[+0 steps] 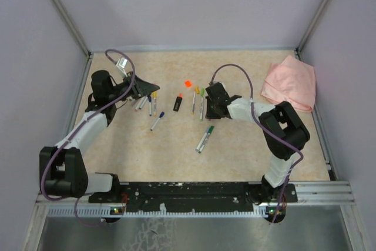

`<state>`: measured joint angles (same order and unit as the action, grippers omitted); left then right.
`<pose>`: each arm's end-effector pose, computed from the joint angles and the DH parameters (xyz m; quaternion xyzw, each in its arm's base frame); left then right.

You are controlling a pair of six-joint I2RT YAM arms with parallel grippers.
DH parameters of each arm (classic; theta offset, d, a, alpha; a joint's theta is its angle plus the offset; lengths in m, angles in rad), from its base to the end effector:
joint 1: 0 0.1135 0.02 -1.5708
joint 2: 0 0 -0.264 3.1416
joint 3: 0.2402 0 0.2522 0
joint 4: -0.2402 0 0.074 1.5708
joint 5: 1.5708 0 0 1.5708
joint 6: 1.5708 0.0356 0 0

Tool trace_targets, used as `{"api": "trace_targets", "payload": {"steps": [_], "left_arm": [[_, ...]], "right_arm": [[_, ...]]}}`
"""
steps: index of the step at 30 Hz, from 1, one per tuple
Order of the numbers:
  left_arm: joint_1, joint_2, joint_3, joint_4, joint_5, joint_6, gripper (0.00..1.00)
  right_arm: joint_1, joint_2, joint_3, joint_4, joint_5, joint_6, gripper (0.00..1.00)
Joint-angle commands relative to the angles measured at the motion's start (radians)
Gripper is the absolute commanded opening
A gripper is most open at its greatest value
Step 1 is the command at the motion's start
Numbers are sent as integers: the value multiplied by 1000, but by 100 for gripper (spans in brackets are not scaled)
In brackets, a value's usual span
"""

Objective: Open the pen caps
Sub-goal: Place the pen at the center of the board.

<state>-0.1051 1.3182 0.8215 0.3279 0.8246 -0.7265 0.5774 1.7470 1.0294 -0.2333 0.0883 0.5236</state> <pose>0.2904 -0.0569 0.2886 0.0320 0.7457 -0.5188 0.4169 0.2982 0.1905 0.1684 -0.0121 0.9514 0.1236 0.2817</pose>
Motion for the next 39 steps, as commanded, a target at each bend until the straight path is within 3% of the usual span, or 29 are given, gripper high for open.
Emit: {"api": "trace_targets", "payload": {"steps": [1, 8, 19, 30, 35, 39], "left_arm": [[-5, -23, -9, -5, 22, 21, 0], [-11, -20, 15, -70, 7, 64, 0], [-89, 3, 58, -128, -44, 114, 0], [-312, 119, 153, -214, -274, 202, 0], [-413, 233, 245, -256, -417, 204, 0], [-500, 350, 358, -305, -554, 250, 1]], "right_arm": [[-10, 39, 63, 1, -2, -5, 9], [-10, 32, 51, 1, -33, 10, 25], [-10, -65, 22, 8, -49, 20, 35], [-16, -344, -2, 23, -11, -72, 54], [-64, -516, -153, 122, -94, -52, 71], [-186, -634, -320, 213, -227, 50, 72]]}}
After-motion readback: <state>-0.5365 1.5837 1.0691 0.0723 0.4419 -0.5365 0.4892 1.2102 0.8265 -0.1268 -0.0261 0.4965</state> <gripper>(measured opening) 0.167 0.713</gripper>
